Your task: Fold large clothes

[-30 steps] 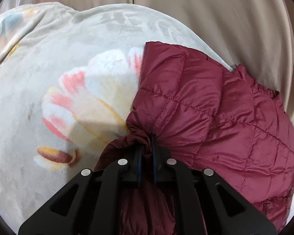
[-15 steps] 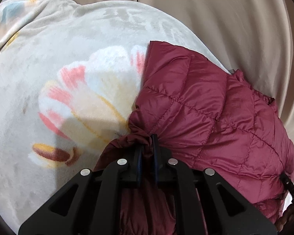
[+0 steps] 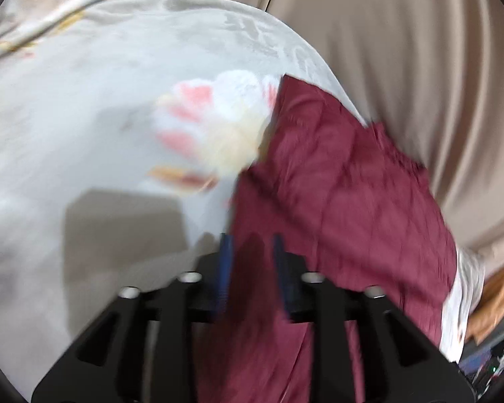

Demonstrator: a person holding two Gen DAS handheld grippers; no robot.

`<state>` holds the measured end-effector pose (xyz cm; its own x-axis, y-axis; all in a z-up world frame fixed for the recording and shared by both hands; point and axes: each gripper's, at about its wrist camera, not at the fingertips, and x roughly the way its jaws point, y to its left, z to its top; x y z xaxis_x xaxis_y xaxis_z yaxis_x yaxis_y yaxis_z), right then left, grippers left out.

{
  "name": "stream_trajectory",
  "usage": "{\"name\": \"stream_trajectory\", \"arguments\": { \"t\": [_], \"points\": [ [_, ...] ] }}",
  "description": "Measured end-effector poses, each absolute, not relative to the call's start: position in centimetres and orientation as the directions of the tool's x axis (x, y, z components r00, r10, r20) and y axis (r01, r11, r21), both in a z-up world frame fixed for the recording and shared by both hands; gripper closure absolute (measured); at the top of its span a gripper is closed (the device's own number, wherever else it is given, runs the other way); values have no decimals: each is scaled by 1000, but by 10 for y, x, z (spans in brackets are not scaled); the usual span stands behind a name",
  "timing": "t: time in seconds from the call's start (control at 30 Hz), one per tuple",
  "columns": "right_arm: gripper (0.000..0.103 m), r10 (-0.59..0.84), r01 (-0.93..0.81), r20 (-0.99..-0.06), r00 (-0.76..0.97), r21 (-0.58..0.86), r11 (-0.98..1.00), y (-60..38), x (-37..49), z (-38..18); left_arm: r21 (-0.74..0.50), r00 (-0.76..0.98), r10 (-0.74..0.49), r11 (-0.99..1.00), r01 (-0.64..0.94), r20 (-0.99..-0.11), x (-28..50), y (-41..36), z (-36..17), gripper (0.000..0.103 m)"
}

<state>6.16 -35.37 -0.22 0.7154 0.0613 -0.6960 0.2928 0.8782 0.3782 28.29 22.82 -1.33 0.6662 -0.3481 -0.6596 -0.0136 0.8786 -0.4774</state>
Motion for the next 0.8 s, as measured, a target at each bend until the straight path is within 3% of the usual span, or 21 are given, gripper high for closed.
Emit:
{"name": "stream_trajectory", "arguments": {
  "t": [0.07,0.17,0.23,0.27,0.33,0.37,0.47,0.6,0.73,0.8],
  "points": [
    [46,143,262,-706,694,432,863,-340,37,-17,-472,642,-357,881,-9,-678,252,241,-17,48],
    [41,228,217,-711,665,476,852,-316,34,-32,-520,563,-427,854,-5,-707,216,252,-33,47],
    [42,204,215,-708,676,454,864,-304,43,-31,-526,556,-446,850,18,-701,196,249,-36,47],
    [58,217,212,-708,672,465,860,-298,50,-30,-489,557,-426,871,41,-713,190,242,-33,51],
    [87,237,212,-706,667,485,849,-291,55,-27,-408,544,-385,909,84,-746,179,230,-29,73],
    [93,235,210,-700,675,487,848,-287,54,-22,-396,542,-380,914,93,-750,175,227,-26,88],
    [96,205,181,-657,725,468,865,-275,29,6,-408,543,-402,906,117,-738,152,230,-12,93],
    [97,209,146,-636,743,459,877,-262,-34,34,-382,519,-417,907,179,-746,99,237,14,94],
    [95,215,158,-703,678,426,891,-250,-99,25,-380,419,-437,900,215,-796,35,259,11,91],
    [90,232,174,-764,602,409,896,-245,-126,4,-386,373,-432,902,194,-821,8,274,2,84]
  ]
}}
